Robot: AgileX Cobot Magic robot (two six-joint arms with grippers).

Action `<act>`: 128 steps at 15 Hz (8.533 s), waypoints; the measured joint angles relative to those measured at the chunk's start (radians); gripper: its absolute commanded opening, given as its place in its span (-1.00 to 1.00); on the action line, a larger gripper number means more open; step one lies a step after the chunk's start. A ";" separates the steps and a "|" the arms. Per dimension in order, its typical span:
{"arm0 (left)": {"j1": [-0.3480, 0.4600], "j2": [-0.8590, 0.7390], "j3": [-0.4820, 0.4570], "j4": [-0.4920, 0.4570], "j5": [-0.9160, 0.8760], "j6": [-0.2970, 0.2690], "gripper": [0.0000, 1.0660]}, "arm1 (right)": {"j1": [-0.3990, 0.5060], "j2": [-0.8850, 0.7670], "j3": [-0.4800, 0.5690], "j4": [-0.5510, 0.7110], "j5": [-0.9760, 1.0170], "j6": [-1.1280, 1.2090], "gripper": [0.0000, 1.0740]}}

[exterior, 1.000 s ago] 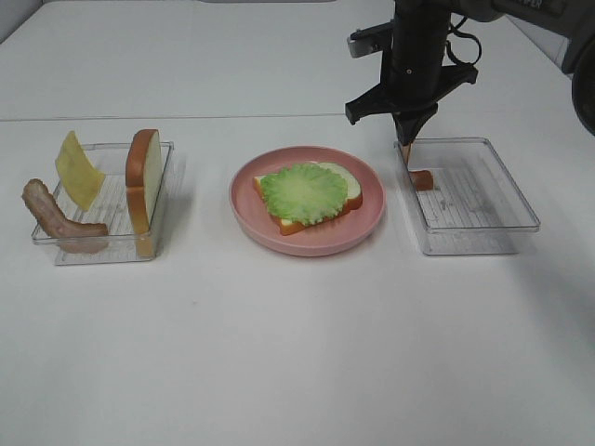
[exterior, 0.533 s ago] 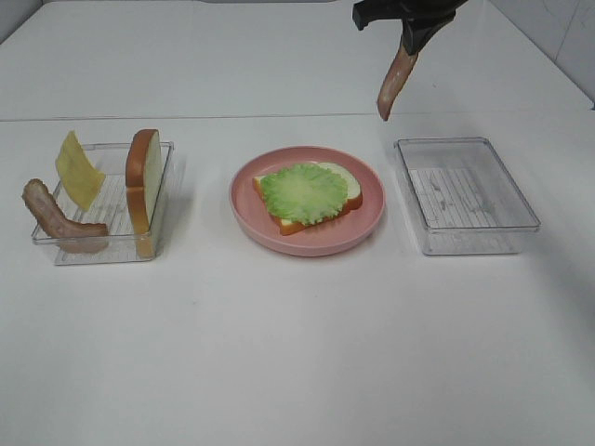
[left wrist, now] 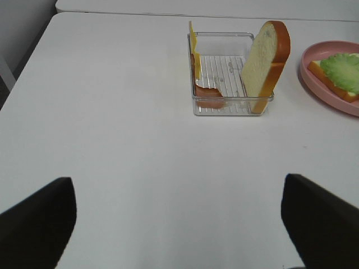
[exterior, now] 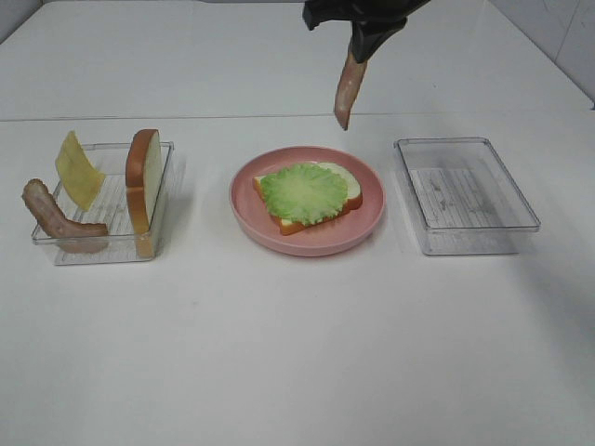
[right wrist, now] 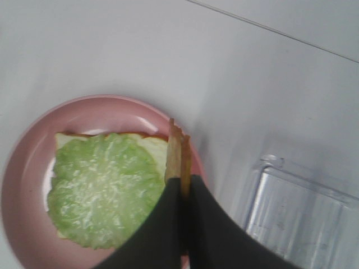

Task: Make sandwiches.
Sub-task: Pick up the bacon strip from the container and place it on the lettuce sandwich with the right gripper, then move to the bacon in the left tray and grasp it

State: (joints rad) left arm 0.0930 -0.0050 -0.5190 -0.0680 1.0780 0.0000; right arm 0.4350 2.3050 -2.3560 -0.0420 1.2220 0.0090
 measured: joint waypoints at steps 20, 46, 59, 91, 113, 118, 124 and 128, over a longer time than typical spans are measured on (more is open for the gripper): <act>0.000 0.000 0.000 0.000 0.000 0.000 0.71 | 0.217 0.156 0.000 -0.053 -0.001 0.000 -1.00; 0.000 0.000 0.000 0.000 0.000 0.000 0.71 | 0.133 0.207 0.000 -0.151 -0.002 0.009 0.81; 0.000 0.000 0.000 0.000 0.000 0.000 0.71 | -0.148 -0.445 0.523 -0.069 -0.002 -0.023 0.80; 0.000 0.000 0.000 0.000 0.000 0.000 0.71 | -0.320 -2.267 1.860 -0.068 0.004 0.000 0.80; 0.000 0.000 0.000 0.000 0.000 0.000 0.71 | -0.320 -2.309 1.900 -0.008 -0.109 0.000 0.80; 0.000 0.000 0.000 0.000 0.000 0.000 0.71 | -0.320 -2.309 1.900 -0.008 -0.109 0.000 0.80; 0.000 0.000 0.000 0.000 0.000 0.000 0.71 | -0.320 -2.309 1.900 -0.008 -0.109 0.000 0.80; 0.000 0.000 0.000 0.000 0.000 0.000 0.71 | -0.320 -2.309 1.900 -0.008 -0.110 0.000 0.80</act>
State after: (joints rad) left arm 0.0930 -0.0050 -0.5190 -0.0680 1.0780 0.0000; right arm 0.1150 -0.0040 -0.4560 -0.0500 1.1120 0.0090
